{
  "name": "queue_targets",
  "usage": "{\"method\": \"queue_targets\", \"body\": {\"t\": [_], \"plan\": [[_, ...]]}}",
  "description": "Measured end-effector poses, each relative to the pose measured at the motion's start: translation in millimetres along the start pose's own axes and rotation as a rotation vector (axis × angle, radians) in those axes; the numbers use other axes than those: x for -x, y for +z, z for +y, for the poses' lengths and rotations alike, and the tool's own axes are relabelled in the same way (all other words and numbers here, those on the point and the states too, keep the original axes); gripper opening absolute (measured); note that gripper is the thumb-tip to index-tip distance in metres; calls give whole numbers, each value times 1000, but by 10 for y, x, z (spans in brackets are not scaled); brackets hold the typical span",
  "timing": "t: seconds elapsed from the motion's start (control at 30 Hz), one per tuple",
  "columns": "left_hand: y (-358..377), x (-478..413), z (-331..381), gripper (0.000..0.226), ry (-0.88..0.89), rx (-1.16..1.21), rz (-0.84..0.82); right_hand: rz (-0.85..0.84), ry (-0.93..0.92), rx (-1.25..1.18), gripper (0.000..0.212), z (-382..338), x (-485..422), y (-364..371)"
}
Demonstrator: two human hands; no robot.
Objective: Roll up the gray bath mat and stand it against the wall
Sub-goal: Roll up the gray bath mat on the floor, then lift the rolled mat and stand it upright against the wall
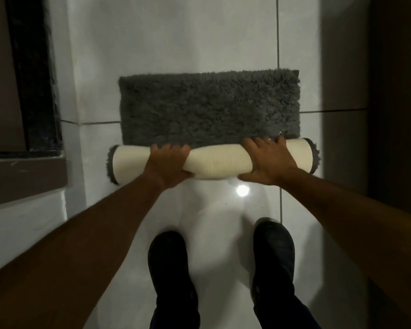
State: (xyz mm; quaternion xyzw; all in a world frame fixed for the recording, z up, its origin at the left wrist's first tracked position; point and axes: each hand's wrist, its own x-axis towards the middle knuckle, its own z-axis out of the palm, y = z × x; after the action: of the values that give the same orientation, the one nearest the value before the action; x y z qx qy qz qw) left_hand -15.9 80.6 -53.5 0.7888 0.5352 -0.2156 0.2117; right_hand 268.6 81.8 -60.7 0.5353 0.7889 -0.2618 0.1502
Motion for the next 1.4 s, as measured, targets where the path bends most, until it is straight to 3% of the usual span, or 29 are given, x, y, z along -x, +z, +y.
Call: {"method": "queue_targets", "body": {"t": [0.13, 0.2, 0.27, 0.37, 0.43, 0.5, 0.57, 0.67, 0.77, 0.87, 0.97, 1.2, 1.3, 1.4], "plan": [[-4, 73, 66, 89, -13, 285, -495, -360, -19, -168, 102, 11, 117, -25], [47, 61, 85, 96, -25, 371, -634, -386, -14, -160, 105, -26, 208, 61], [79, 44, 44, 95, -36, 441, -544, -205, -97, -52, 92, -37, 310, 158], [96, 74, -81, 82, -45, 360, -75, 132, -181, 68, 57, -10, 363, 226], [130, 161, -52, 55, -27, 219, 294, 239, -60, 48, 42, -59, 299, 197], [139, 215, 82, 41, 47, 175, 456, 246, 63, 33, 34, -142, 139, 123], [207, 215, 229, 65, 110, 111, 362, 199, 131, 37, 33, -206, -25, 25], [201, 67, 261, 109, 43, -11, 192, 182, 187, 14, 39, -175, -248, -94], [103, -201, 107, 127, 48, 2, 136, 107, 71, -78, 68, -156, -512, -239], [0, -445, -73, 136, 96, 60, 59, -136, -59, -161, 96, -272, -931, -374], [-24, -539, -121, 138, 96, 122, 41, -305, -64, -171, 108, -384, -1273, -389], [131, -339, -198, 119, 220, 196, 224, -385, -124, -55, 134, -498, -1439, -327], [131, -303, -181, 109, 212, 246, 228, -443, -112, -77, 139, -569, -1424, -323], [126, -197, -122, 101, 188, 118, 283, -433, -119, -196, 132, -645, -1355, -337]]}}
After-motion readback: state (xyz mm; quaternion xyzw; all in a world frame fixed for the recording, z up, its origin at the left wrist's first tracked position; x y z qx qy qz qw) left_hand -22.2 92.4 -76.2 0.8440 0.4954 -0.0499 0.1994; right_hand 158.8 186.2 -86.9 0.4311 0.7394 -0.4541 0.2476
